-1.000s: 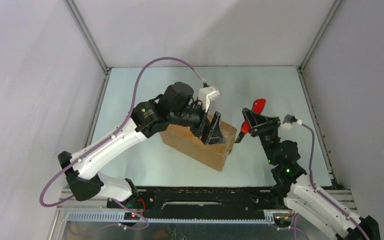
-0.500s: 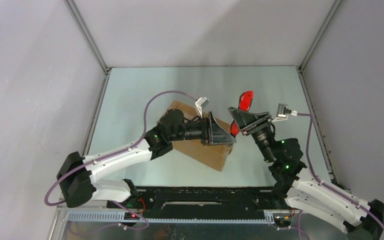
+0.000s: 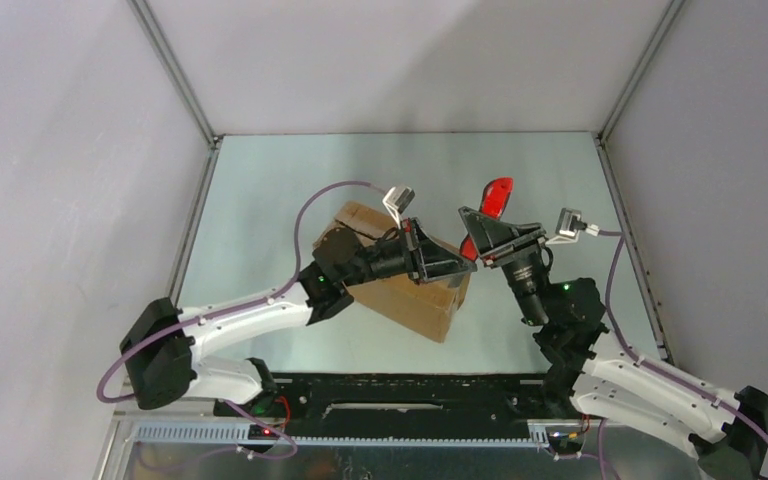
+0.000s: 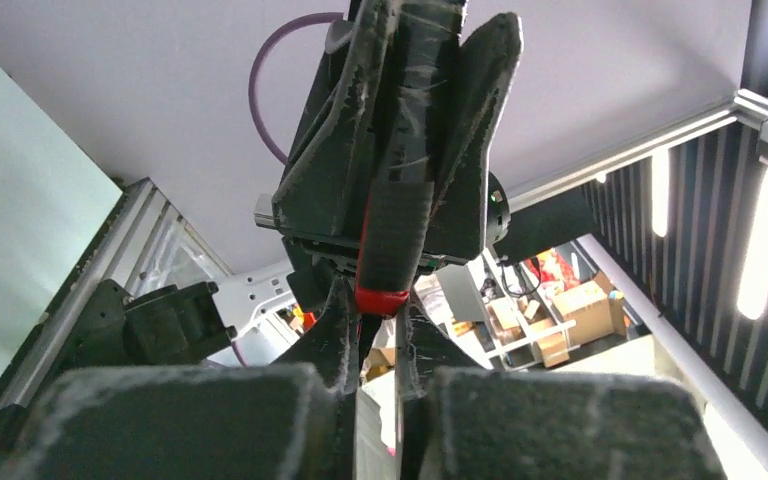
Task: Unpack the express box
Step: Adjust the knife.
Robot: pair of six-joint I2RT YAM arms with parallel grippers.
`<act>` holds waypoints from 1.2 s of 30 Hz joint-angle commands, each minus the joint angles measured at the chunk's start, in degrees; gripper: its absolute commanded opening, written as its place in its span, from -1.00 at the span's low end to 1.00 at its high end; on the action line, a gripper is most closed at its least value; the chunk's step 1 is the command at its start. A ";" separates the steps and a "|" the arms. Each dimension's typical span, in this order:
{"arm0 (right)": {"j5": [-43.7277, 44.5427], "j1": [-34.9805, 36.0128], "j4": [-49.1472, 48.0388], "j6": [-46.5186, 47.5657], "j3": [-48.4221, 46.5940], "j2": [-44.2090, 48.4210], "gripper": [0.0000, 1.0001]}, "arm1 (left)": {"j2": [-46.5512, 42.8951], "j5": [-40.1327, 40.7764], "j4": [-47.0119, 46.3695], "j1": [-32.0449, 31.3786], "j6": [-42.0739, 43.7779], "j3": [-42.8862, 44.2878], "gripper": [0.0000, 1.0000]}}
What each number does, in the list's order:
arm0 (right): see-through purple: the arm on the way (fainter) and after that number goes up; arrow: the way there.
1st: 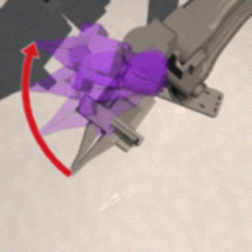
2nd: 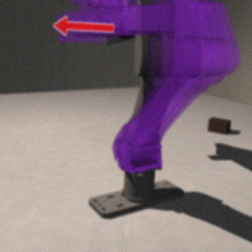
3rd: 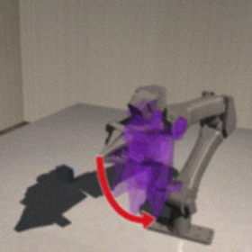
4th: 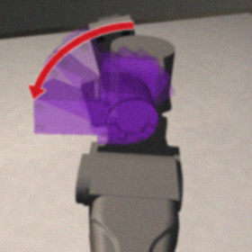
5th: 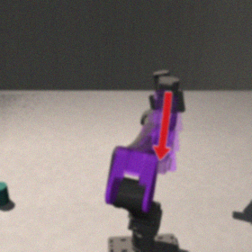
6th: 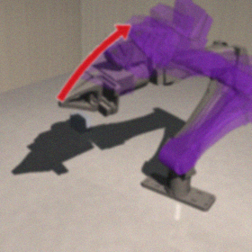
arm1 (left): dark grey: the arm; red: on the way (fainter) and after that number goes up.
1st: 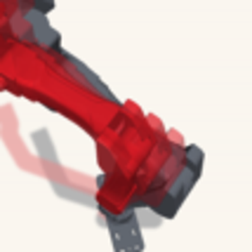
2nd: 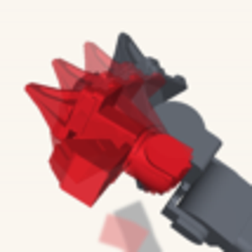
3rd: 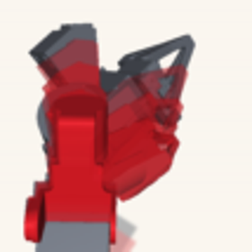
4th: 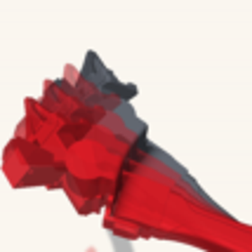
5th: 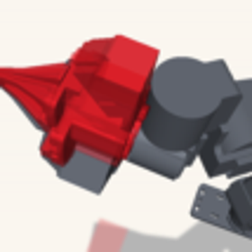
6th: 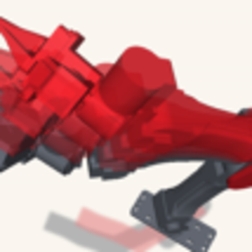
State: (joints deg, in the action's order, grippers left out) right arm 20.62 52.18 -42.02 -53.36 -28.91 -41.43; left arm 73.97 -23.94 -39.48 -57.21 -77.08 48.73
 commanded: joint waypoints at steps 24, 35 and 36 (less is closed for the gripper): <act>-26.99 -19.76 73.09 -8.30 -18.04 26.84 0.73 | -8.32 25.09 76.50 -0.72 84.74 25.95 -1.00; -30.25 -19.28 70.05 -17.05 -24.44 14.44 0.62 | -11.88 62.11 29.11 -17.87 133.05 5.69 -1.00; -29.65 -18.89 69.28 -17.35 -24.39 13.90 0.61 | -10.89 62.65 25.04 -18.53 138.61 4.04 -1.00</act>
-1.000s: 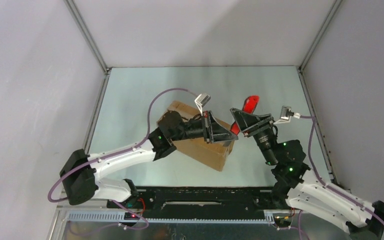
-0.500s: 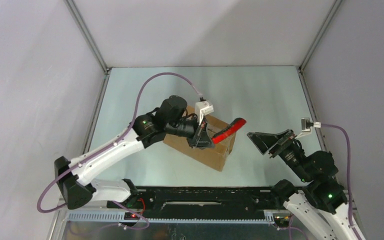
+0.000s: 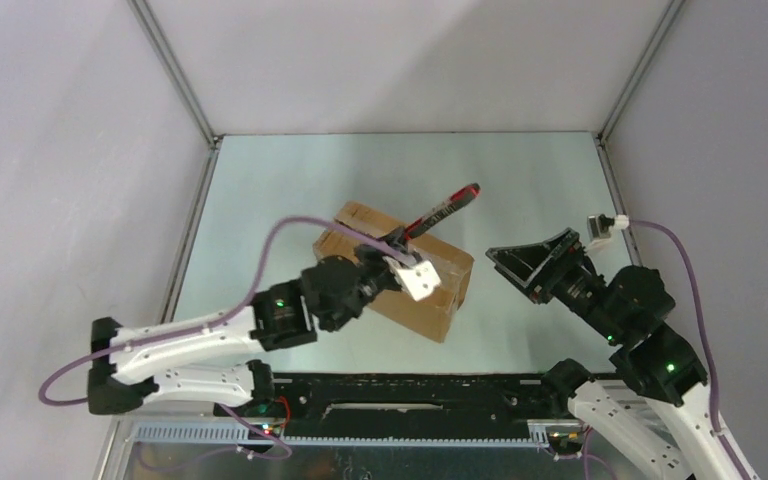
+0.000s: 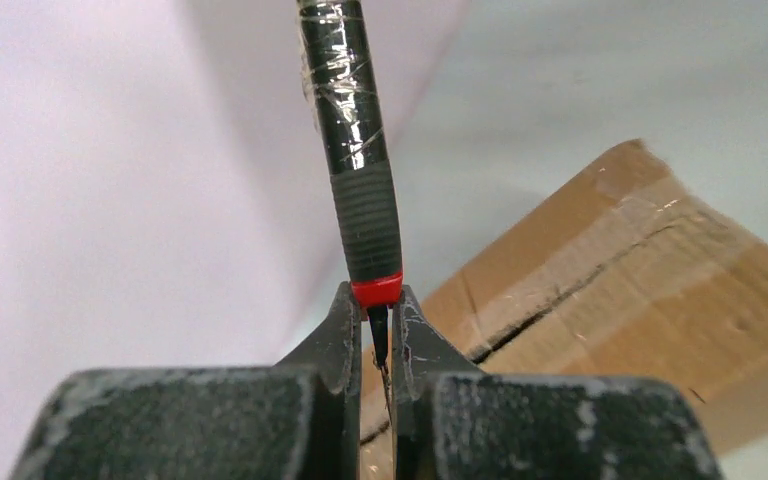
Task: Unpack the express box
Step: Adjust the knife.
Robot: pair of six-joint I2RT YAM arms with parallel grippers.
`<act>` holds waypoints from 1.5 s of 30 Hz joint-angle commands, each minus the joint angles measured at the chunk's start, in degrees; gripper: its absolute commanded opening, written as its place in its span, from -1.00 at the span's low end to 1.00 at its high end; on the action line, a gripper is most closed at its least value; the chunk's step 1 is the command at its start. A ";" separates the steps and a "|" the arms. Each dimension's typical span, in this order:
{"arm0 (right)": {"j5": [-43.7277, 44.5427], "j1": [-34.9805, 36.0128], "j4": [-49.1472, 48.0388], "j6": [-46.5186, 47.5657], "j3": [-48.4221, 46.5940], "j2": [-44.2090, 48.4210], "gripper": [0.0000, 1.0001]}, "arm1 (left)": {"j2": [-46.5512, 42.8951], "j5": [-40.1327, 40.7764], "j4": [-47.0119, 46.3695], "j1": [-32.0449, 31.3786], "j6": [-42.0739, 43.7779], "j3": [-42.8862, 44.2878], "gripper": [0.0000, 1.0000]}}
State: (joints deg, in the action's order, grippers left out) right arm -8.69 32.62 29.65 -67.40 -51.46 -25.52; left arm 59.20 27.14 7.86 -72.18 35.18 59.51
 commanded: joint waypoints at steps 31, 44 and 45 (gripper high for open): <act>23.81 18.11 -11.62 1.13 0.23 -10.92 0.25 | 16.97 5.04 -70.09 -9.95 62.37 -20.83 -1.00; 23.86 18.12 -14.49 3.16 2.35 -13.13 -0.22 | 15.68 4.69 -66.61 -10.63 59.12 -20.75 -1.00; 23.88 18.09 -14.72 3.23 2.60 -13.14 -0.23 | 15.49 4.54 -65.93 -10.66 58.61 -20.77 -1.00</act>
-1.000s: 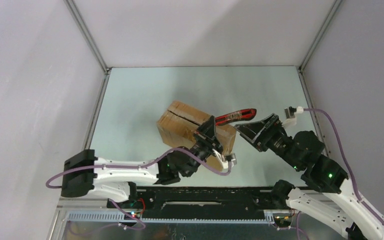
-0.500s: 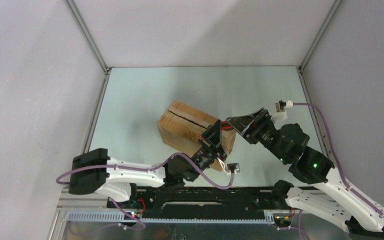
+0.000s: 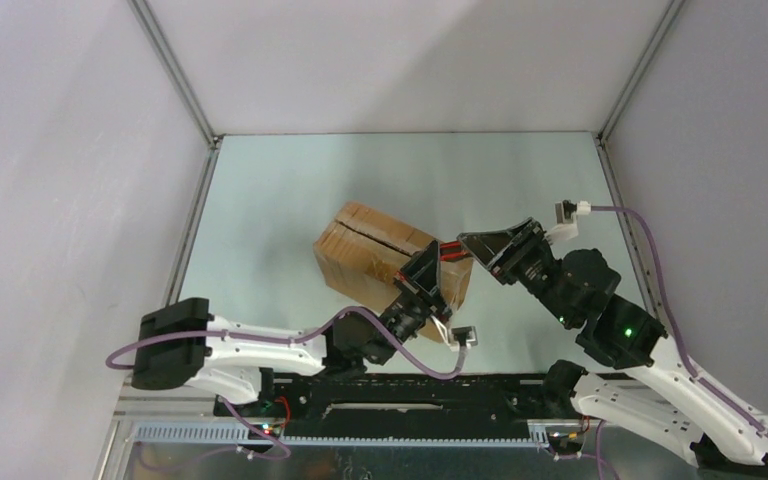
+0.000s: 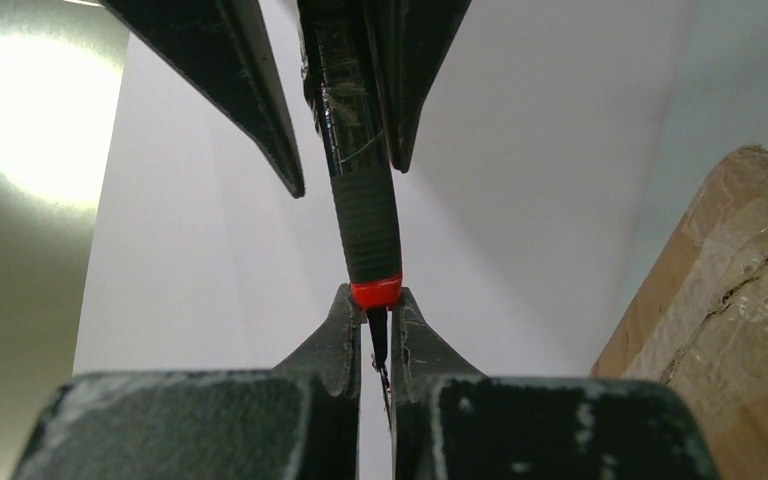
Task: Unpack the express box
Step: Adjust the knife.
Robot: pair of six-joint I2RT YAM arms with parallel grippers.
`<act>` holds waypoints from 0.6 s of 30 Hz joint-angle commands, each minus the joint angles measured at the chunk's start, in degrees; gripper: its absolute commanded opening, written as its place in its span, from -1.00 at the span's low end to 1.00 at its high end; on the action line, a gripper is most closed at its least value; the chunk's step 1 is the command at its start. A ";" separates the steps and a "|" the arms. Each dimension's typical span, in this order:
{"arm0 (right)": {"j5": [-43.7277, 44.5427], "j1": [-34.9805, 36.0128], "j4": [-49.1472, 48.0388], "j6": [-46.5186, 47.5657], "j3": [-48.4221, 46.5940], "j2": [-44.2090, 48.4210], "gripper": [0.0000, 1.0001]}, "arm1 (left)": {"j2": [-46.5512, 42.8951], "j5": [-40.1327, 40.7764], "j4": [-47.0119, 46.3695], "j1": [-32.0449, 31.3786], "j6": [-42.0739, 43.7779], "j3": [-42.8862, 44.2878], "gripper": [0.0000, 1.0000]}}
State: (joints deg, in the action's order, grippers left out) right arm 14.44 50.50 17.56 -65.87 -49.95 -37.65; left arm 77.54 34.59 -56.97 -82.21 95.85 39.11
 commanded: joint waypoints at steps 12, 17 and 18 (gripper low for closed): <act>-1.63 0.91 -6.02 3.46 2.71 -1.92 -0.06 | -2.96 -3.26 1.98 -0.59 -5.45 0.58 -1.00; -2.36 1.18 -5.38 4.00 3.11 -2.15 -0.05 | -2.99 -3.45 2.81 -0.49 -6.52 0.62 -1.00; -2.29 1.14 -5.36 4.12 3.26 -2.21 -0.11 | -2.92 -3.48 2.81 -0.50 -6.55 0.61 -1.00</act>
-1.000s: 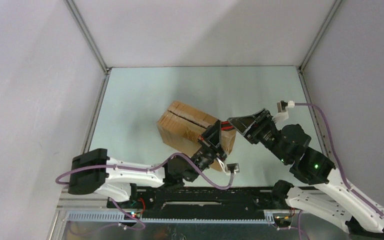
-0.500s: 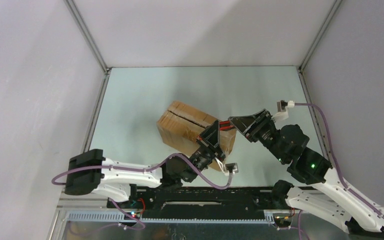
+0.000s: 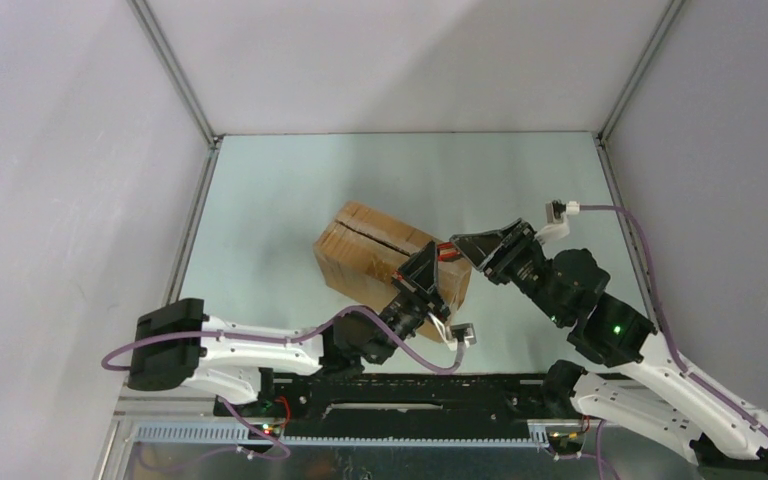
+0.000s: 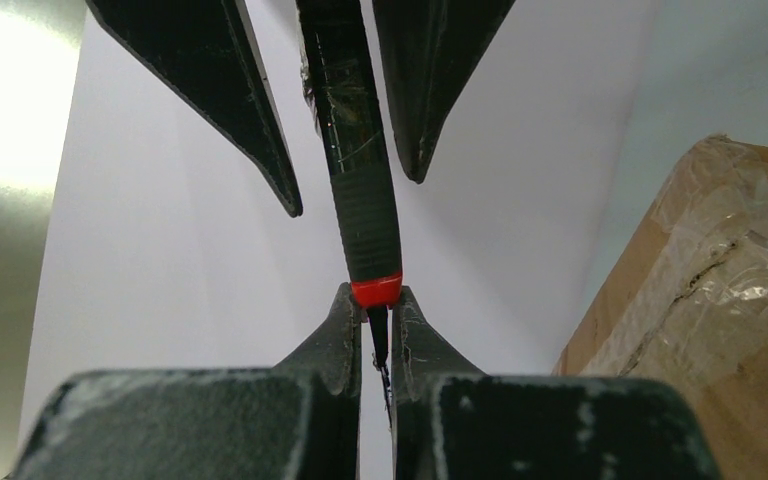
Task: Unpack the express box
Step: Adjust the knife.
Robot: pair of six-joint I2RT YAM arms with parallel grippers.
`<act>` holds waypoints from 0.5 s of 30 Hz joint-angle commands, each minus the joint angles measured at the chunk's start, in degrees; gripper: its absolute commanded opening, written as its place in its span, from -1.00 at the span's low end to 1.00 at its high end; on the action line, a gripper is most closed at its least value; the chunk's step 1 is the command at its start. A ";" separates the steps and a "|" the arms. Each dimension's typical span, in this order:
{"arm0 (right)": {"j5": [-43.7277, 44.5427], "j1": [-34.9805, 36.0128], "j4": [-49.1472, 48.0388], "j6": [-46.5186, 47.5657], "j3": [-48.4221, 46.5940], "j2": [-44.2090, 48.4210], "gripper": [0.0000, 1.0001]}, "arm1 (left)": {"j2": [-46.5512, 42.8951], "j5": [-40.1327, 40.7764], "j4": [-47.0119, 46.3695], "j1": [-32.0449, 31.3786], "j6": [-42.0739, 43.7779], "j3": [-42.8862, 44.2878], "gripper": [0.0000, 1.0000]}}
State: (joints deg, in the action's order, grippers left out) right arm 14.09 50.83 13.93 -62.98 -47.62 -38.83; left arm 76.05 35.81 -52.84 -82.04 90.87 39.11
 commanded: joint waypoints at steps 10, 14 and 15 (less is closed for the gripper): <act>-4.27 0.78 -1.59 1.22 0.95 -2.45 -0.58 | -0.29 -5.07 -1.98 -0.67 -1.61 1.17 -1.00; -1.50 -1.80 1.06 -0.89 2.38 0.49 -1.00 | -1.68 -2.22 1.53 -0.83 -5.43 1.92 -0.22; -2.14 -3.87 0.62 -1.29 3.66 2.34 -1.00 | -2.75 -0.73 3.86 -0.96 -7.61 2.07 0.12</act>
State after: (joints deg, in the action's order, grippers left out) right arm 13.23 50.17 13.50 -64.18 -46.76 -39.13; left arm 76.05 36.25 -51.70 -81.91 89.36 39.11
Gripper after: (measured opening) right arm 0.267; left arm 0.317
